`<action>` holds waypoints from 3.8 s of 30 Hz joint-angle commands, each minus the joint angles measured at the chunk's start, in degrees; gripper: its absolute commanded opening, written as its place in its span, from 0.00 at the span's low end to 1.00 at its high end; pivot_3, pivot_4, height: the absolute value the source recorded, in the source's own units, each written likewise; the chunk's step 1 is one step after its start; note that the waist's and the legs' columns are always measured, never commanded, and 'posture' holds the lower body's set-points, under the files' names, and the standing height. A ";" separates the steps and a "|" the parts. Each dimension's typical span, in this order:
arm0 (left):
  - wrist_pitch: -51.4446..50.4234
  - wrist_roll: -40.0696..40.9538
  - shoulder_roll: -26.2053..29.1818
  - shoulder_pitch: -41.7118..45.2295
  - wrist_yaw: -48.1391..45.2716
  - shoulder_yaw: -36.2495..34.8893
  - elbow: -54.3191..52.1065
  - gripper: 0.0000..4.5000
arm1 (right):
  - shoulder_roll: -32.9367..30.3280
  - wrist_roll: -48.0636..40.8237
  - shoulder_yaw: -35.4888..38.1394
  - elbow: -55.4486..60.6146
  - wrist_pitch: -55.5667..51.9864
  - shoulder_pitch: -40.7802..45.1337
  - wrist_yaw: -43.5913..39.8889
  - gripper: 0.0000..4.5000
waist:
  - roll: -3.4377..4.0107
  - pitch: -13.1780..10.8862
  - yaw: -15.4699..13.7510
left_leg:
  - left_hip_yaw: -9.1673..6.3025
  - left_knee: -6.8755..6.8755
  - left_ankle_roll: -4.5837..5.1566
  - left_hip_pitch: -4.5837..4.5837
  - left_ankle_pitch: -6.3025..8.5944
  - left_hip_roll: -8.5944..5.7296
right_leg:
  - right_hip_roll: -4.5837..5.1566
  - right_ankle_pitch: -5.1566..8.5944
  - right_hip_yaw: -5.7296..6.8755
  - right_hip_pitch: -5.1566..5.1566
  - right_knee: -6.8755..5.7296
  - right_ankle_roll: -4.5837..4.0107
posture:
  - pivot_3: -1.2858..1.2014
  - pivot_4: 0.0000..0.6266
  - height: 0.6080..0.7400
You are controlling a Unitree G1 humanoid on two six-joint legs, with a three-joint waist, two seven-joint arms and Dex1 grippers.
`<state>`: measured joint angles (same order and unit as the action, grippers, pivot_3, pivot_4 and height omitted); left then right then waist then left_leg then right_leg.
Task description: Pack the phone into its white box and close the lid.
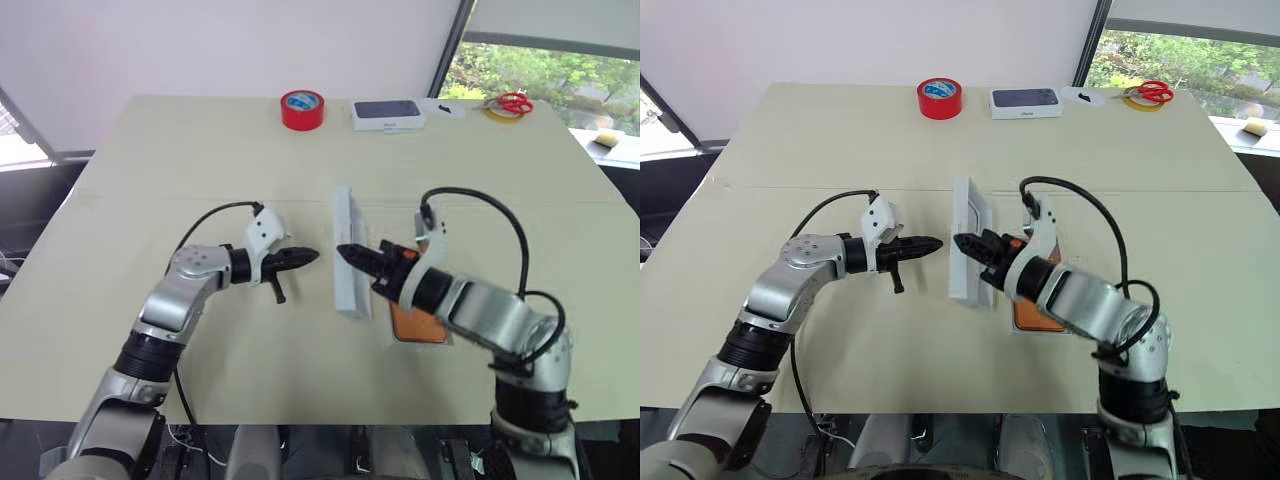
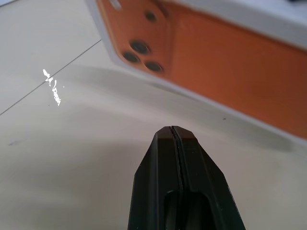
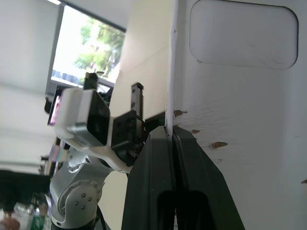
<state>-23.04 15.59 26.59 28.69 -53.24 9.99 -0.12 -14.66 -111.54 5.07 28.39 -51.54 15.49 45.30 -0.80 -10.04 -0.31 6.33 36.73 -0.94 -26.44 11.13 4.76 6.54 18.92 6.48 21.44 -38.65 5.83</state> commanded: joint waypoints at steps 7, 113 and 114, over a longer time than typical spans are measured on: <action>-0.33 -0.31 -5.61 1.23 0.81 4.23 -2.65 0.00 | -7.06 -1.46 -1.28 2.58 4.62 -4.48 0.07 0.32 | 0.01 0.01 -0.20 | -0.03 0.03 0.02 0.01 0.01 0.00 | 0.00 0.00 -0.02 -0.02 0.00 -0.01 | 0.52 0.24 0.93; -17.40 0.15 -17.02 7.37 0.10 13.76 0.62 0.00 | -36.53 70.41 6.70 10.84 -23.23 -5.73 -66.64 0.01 | 0.10 0.04 -0.46 | -0.05 0.26 0.12 -0.04 0.09 0.00 | -0.01 0.01 -0.03 -0.08 0.08 0.00 | 0.52 0.24 0.93; -17.53 0.08 -16.99 7.27 0.04 13.75 0.45 0.00 | -36.52 70.43 6.78 10.87 -23.28 -5.75 -66.70 0.01 | 0.10 0.04 -0.45 | -0.05 0.26 0.12 -0.04 0.09 0.00 | -0.01 0.01 -0.03 -0.08 0.08 0.00 | 0.52 0.24 0.93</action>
<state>-41.11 13.65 11.13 35.39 -52.93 24.40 3.26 -51.72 -39.59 10.92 35.94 -75.07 9.22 -19.64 -0.69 -10.00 -0.76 6.29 36.99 -0.82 -26.47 11.22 4.76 6.53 18.93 6.45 21.36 -38.57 5.83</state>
